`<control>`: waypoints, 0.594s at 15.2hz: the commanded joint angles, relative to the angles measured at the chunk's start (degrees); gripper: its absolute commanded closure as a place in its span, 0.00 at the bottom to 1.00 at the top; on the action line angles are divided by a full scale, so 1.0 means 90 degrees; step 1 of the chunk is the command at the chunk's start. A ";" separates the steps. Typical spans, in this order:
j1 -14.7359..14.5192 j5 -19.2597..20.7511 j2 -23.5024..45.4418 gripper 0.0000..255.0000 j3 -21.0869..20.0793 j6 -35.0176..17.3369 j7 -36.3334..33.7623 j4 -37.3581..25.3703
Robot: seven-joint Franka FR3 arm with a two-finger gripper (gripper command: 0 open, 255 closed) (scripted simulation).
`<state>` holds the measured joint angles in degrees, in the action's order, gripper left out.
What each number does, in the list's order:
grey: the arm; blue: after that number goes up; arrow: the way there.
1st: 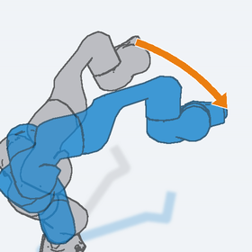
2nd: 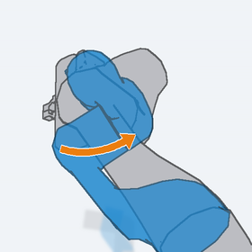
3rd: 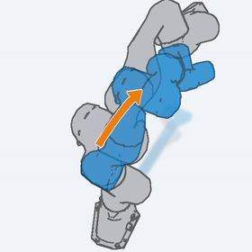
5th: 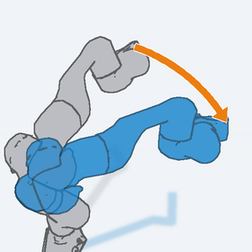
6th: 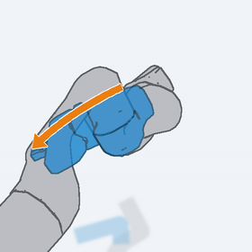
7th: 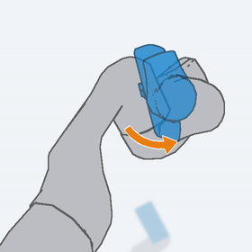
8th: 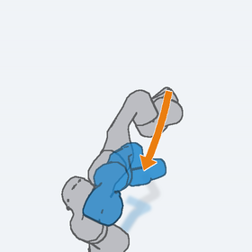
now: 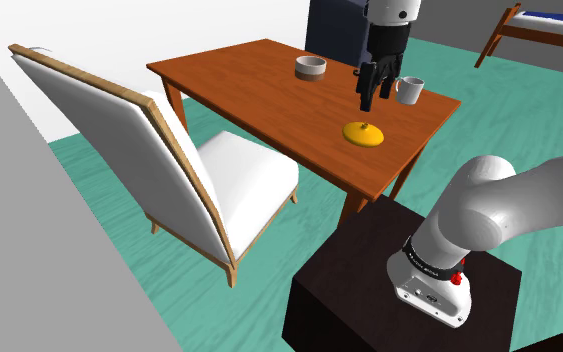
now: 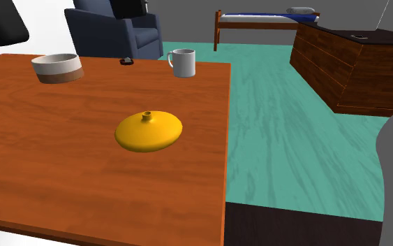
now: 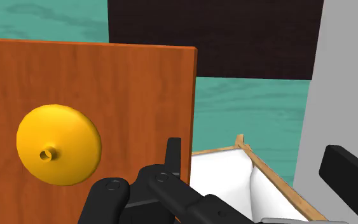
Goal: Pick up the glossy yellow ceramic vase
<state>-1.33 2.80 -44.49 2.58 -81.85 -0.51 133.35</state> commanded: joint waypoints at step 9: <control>0.0317 0.0669 0.0354 0.00 0.1099 -0.1359 0.1057 0.0586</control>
<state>0.96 7.74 -41.97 10.68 -92.21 7.22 138.12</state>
